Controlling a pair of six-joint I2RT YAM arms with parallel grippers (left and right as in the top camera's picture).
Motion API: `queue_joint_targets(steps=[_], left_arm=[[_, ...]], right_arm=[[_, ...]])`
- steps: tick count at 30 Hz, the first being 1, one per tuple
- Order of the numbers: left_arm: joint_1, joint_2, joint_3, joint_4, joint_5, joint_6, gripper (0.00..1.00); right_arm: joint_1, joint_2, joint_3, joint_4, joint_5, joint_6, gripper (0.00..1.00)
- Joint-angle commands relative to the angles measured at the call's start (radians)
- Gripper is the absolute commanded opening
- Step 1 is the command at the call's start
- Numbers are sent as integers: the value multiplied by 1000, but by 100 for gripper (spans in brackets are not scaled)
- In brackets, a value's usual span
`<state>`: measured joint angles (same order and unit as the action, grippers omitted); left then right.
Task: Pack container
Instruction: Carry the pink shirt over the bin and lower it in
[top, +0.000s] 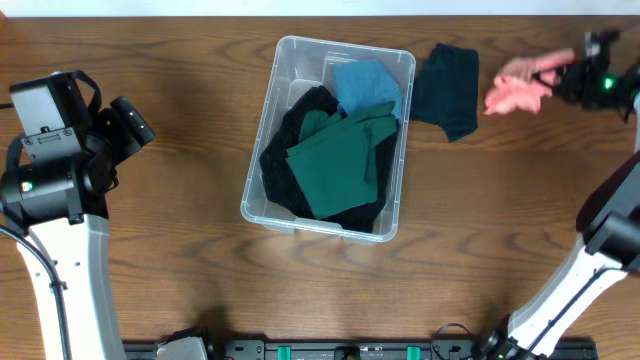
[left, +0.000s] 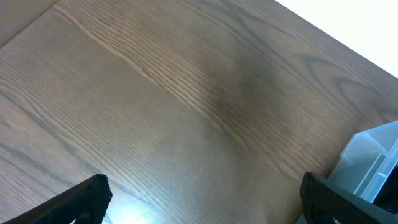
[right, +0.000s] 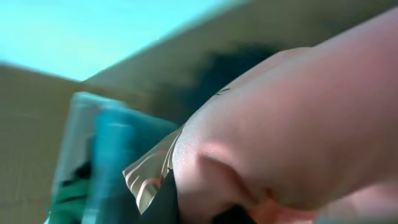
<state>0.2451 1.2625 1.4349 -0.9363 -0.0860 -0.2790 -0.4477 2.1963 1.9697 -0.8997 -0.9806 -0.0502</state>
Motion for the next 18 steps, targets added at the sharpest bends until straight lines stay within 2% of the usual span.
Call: queue_joint_targets(steps=[1, 8, 13, 16, 18], left_arm=[[3, 5, -4, -2, -12, 21, 98], [3, 5, -4, -2, -12, 20, 98], [3, 5, -4, -2, -12, 20, 98], [3, 5, -4, -2, -12, 20, 98], [3, 5, -4, -2, -12, 20, 98]], right_arm=[[117, -100, 13, 36, -147, 44, 1], [354, -135, 13, 213, -221, 159, 1], [539, -135, 13, 381, -212, 158, 1], [621, -135, 13, 453, -140, 151, 1], [691, -135, 13, 478, -50, 74, 1]])
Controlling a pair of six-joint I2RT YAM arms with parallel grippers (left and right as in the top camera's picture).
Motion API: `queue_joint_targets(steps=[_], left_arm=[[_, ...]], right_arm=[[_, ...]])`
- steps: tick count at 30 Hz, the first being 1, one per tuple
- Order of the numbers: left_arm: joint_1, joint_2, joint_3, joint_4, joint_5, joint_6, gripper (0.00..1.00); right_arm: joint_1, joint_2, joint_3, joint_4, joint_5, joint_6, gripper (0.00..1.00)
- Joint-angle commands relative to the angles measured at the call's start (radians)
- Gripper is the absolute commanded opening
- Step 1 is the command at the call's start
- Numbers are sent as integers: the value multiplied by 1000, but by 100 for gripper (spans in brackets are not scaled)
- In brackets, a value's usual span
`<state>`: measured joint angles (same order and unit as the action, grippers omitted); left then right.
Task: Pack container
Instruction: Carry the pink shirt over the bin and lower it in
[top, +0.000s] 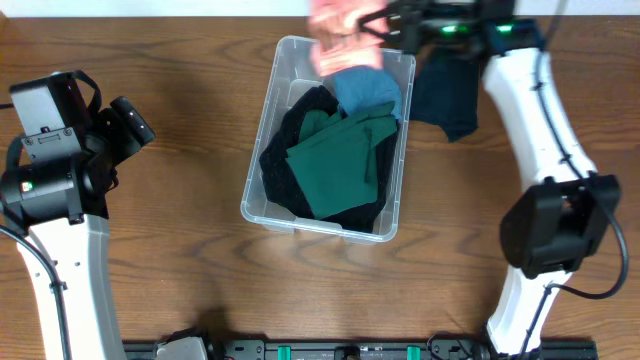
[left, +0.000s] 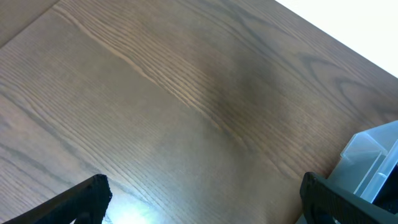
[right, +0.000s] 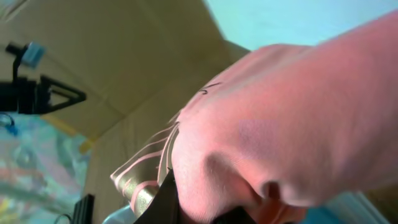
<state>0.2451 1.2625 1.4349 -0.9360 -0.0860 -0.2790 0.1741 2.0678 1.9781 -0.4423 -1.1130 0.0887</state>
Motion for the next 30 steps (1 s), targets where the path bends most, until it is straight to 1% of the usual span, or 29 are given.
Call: queue_joint_targets(steps=[1, 4, 6, 12, 17, 20, 23, 26, 30], left_arm=[[3, 5, -4, -2, -12, 20, 98], [3, 5, -4, -2, -12, 20, 98], [3, 5, -4, -2, -12, 20, 98], [3, 5, -4, -2, -12, 20, 98], [3, 5, -4, -2, -12, 20, 98], [3, 5, -4, -2, -12, 20, 98], [3, 5, -4, -2, -12, 20, 98], [3, 5, -4, -2, -12, 21, 98], [3, 5, -4, -2, -12, 20, 98]], right_arm=[[87, -6, 4, 20, 117, -83, 1], [145, 6, 3, 2, 225, -117, 1], [169, 20, 3, -23, 250, -136, 1], [179, 114, 2, -119, 400, -150, 1], [167, 232, 2, -124, 406, -165, 2], [155, 274, 2, -127, 406, -159, 5], [144, 282, 2, -136, 406, -152, 9], [136, 265, 2, -137, 406, -149, 9], [128, 226, 2, -163, 388, -146, 5]])
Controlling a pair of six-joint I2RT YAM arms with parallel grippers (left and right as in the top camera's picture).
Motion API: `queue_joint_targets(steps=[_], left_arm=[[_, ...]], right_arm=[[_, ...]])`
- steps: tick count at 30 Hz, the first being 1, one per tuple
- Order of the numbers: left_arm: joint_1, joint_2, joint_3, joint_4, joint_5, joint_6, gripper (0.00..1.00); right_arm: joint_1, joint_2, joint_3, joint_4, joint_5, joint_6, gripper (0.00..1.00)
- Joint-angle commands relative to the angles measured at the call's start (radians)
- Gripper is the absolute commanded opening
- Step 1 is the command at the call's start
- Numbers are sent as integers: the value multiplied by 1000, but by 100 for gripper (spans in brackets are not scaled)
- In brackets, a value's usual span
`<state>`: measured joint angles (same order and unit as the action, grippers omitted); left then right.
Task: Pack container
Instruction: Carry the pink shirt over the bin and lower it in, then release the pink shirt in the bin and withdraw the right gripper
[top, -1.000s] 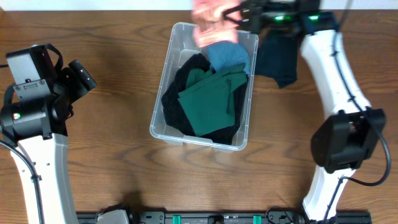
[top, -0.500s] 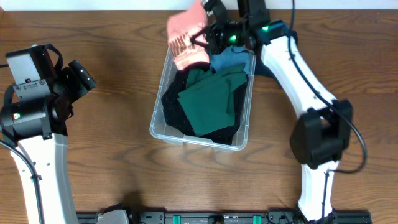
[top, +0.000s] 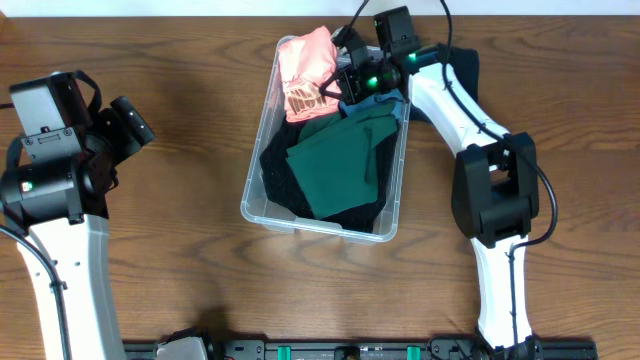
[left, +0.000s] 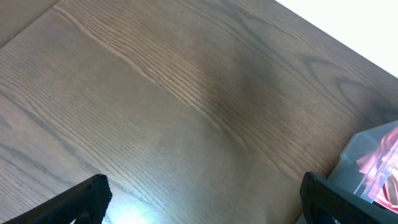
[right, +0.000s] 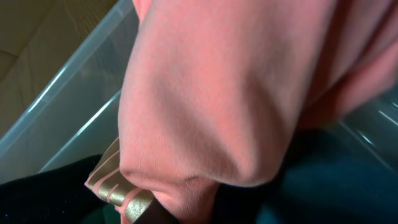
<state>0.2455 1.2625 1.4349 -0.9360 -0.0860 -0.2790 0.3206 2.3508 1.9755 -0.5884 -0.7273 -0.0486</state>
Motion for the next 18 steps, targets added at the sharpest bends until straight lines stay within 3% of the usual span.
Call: queue_joint_targets(steps=[1, 18], left_arm=[[3, 5, -4, -2, -12, 21, 98], [3, 5, -4, -2, -12, 20, 98]], right_arm=[[-19, -63, 5, -27, -10, -9, 5], [67, -126, 5, -328, -74, -167, 2]])
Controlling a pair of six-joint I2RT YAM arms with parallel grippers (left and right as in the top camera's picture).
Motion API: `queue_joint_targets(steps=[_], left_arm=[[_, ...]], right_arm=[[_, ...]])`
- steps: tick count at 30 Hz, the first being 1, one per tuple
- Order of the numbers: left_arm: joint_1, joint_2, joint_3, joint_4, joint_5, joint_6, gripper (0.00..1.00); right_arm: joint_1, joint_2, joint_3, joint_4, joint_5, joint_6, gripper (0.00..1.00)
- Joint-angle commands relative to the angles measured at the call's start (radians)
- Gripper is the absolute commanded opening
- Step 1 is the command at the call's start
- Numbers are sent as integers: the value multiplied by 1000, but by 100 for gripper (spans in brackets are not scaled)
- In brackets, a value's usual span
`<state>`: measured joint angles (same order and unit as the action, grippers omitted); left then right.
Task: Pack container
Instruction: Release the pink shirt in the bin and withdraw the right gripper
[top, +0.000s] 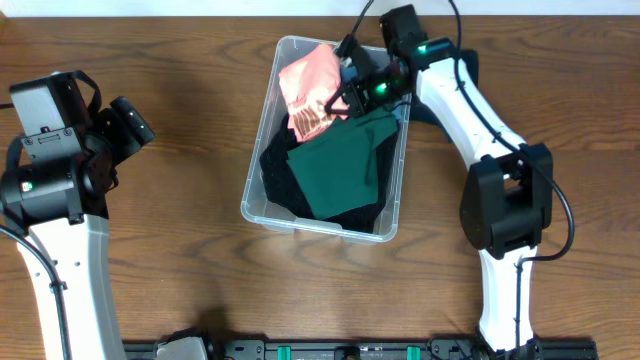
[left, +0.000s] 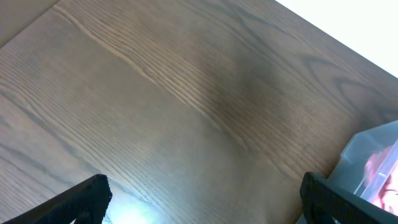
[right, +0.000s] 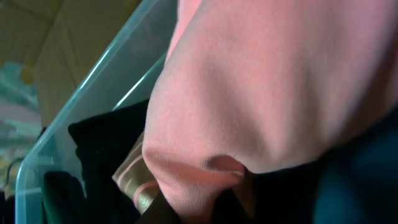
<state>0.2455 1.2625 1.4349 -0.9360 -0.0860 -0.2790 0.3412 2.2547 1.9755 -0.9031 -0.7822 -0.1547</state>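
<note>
A clear plastic container (top: 250, 203) stands mid-table, holding a green cloth (top: 338, 168) over a black one (top: 277, 163). A pink garment (top: 308, 88) with a gold-striped print lies in its far left part, and my right gripper (top: 349, 97) is shut on it inside the bin. In the right wrist view the pink garment (right: 273, 93) fills the frame and hides the fingers. A dark navy cloth (top: 428, 108) lies on the table right of the bin, mostly under the right arm. My left gripper (left: 202, 205) stands open over bare table at the left.
The wooden table (top: 180, 250) stretches around the bin. The container's corner (left: 373, 171) shows at the right edge of the left wrist view, with pink behind its wall. The right arm (top: 470, 95) reaches over the bin's far right corner.
The pink garment has shifted from over the bin's far left rim to a little nearer and deeper inside. My right gripper moved with it, still shut. The left arm is unchanged.
My right gripper first held the pink garment at the far right of the table. Then it was above the bin's far rim. Then the garment draped at the far left corner, and now it rests further inside the bin on the black cloth.
</note>
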Motion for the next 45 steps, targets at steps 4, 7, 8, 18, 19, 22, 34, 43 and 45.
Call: queue_joint_targets(steps=[4, 7, 8, 18, 19, 22, 34, 43, 45], left_arm=[[3, 5, -4, -2, -12, 20, 98], [3, 5, -4, -2, -12, 20, 98], [3, 5, -4, -2, -12, 20, 98], [3, 5, -4, -2, -12, 20, 98], [3, 5, -4, -2, -12, 20, 98], [3, 5, -4, -2, -12, 20, 98], [3, 5, -4, -2, -12, 20, 98], [3, 5, -4, -2, -12, 20, 98], [3, 5, -4, -2, -12, 20, 98]], right_arm=[[66, -31, 5, 0, 84, -63, 49], [56, -55, 7, 14, 163, -55, 77], [48, -69, 7, 23, 203, -43, 79], [-58, -251, 7, 130, 209, 50, 57], [-58, -254, 7, 135, 190, 50, 54], [-35, -243, 6, 140, 177, 49, 31], [88, -11, 5, 198, 398, 51, 1], [53, 98, 5, 145, 430, 68, 1], [49, 74, 6, 142, 381, 68, 1]])
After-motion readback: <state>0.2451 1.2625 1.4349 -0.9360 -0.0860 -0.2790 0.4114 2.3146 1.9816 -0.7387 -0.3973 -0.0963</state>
